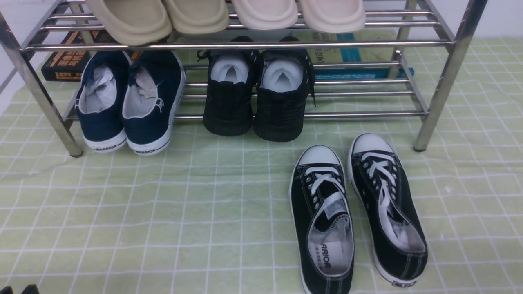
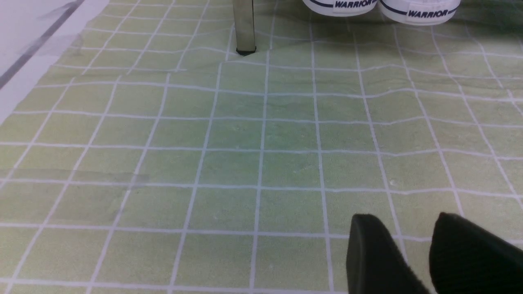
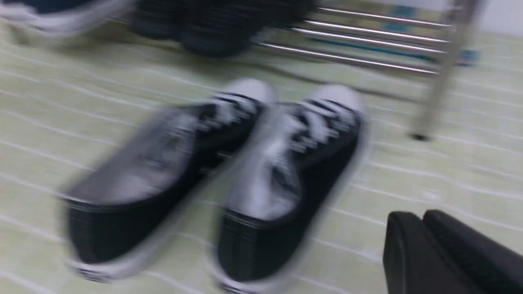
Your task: Take the shoes off the shelf with your hand from the green coffee tablecloth.
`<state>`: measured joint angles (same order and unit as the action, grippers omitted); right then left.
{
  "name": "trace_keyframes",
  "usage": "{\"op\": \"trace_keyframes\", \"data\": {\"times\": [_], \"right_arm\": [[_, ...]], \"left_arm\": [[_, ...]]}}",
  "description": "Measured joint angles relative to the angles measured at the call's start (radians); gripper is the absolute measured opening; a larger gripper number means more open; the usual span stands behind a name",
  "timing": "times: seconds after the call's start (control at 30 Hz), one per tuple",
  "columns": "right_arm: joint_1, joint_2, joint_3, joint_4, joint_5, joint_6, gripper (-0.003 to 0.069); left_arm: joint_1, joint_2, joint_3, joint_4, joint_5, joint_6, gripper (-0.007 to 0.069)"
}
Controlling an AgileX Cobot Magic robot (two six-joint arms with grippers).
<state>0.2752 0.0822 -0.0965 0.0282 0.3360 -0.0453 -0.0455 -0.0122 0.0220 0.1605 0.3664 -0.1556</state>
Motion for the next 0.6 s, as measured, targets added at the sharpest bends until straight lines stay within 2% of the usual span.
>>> {"op": "trace_keyframes", "data": {"times": [0.27,0.43,0.6], "right_arm": [[-0.218,-0.093,0.000,-0.036,0.111,0.001,0.0085],[-0.261,-0.093,0.057,-0.016,0.063,0.001,0.0092],[-0.263,-0.093,0.112,0.004,0.028,0.001,0.0098]], "left_arm": [[0.000,0.000,0.000,0.000,0.000,0.000,0.0242],[0.000,0.000,0.000,0.000,0.000,0.000,0.0242],[0.000,0.000,0.000,0.000,0.000,0.000,0.0242]]}}
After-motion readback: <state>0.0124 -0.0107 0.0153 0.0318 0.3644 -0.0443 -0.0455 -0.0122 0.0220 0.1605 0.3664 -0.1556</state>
